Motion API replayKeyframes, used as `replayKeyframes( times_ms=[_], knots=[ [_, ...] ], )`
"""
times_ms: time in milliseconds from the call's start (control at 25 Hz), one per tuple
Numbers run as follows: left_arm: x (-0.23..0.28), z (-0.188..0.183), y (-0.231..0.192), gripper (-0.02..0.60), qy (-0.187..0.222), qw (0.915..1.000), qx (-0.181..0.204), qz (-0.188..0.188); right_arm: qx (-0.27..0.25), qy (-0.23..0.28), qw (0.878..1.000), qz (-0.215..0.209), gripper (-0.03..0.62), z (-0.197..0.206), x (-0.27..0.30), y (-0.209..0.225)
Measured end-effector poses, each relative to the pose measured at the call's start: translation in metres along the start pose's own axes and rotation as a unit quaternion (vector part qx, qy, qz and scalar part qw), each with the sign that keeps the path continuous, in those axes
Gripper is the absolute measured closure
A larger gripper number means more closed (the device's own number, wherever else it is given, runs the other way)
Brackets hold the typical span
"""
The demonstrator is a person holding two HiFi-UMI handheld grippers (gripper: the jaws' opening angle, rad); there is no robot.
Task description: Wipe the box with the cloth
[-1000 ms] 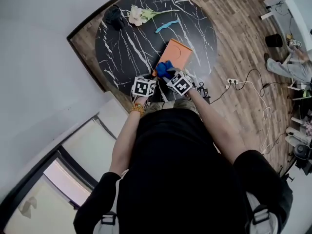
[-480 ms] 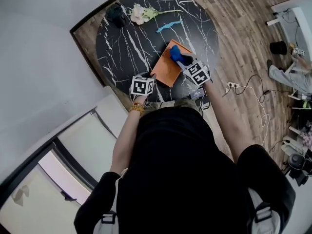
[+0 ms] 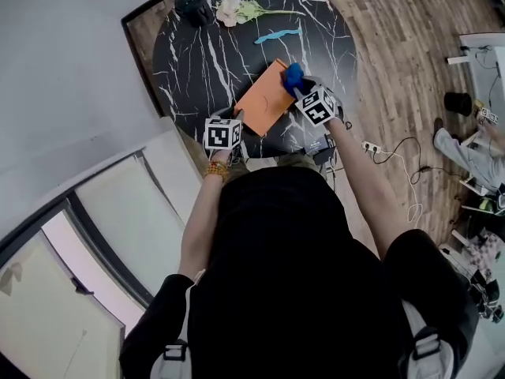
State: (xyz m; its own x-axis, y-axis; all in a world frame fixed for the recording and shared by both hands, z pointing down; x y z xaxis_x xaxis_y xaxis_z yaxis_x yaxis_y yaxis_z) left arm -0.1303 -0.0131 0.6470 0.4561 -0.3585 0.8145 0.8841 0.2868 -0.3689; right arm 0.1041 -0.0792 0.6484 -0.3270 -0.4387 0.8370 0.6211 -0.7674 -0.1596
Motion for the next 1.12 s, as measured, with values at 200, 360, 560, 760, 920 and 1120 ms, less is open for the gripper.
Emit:
replayKeyframes(
  times_ms=[200,360,560,760,920,1120],
  knots=[
    [0.007,0.005,0.017,0.474,-0.004,0.9997,0.024,0.000,0.002,0.017,1.000,-0.018,0.508,-0.005,0.004,-0.025],
    [0.011,0.015,0.029,0.471,-0.010,0.9991,0.041,0.009,0.026,0.018,0.999,-0.031,0.508,-0.009,0.004,-0.045],
    [-0.001,0.016,0.017,0.469,-0.016,0.9992,0.036,-0.001,0.049,0.016,0.998,-0.046,0.508,-0.014,0.004,-0.066],
    [-0.007,0.022,0.009,0.456,-0.036,0.9976,0.058,0.011,0.069,0.015,0.997,-0.041,0.508,-0.019,0.002,-0.082],
    [-0.007,0.034,0.001,0.448,-0.057,0.9950,0.079,0.025,0.085,0.020,0.995,-0.049,0.510,-0.023,0.005,-0.105],
    [-0.010,0.031,-0.006,0.445,-0.068,0.9943,0.065,0.052,0.097,0.030,0.992,-0.068,0.508,-0.035,0.004,-0.140]
  ],
)
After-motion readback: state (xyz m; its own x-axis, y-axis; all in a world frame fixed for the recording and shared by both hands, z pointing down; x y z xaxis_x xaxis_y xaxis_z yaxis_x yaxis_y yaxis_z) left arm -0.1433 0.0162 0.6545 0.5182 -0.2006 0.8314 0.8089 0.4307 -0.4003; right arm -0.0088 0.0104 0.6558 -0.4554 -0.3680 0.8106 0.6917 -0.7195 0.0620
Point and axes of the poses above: the fingertips, and each gripper's own axes: x forward along the fingers, y to its right, z out of its underside, the point moved 5 cm from there along -x, backward along the fingers, and after that the axes turned 5 degrees about -x, right-handed, at the moved point
